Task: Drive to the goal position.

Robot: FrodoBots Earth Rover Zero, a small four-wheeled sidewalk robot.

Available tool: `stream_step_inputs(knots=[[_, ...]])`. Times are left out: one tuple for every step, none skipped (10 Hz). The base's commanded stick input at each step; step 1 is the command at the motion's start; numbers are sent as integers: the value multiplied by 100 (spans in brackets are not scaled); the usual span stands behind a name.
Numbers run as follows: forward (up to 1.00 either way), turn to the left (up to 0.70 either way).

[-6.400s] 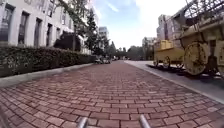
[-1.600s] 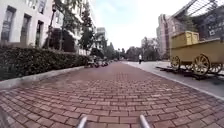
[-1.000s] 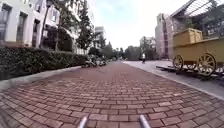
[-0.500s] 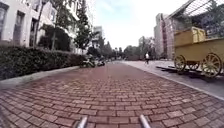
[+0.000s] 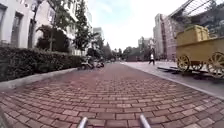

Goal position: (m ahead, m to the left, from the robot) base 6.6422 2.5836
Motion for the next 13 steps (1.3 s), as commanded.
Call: stream_step_inputs(knots=[[70, 0], [70, 0], [70, 0], [70, 0], [70, 0], [70, 0], [70, 0], [70, 0], [70, 0], [70, 0], [70, 0], [70, 0], [70, 0]])
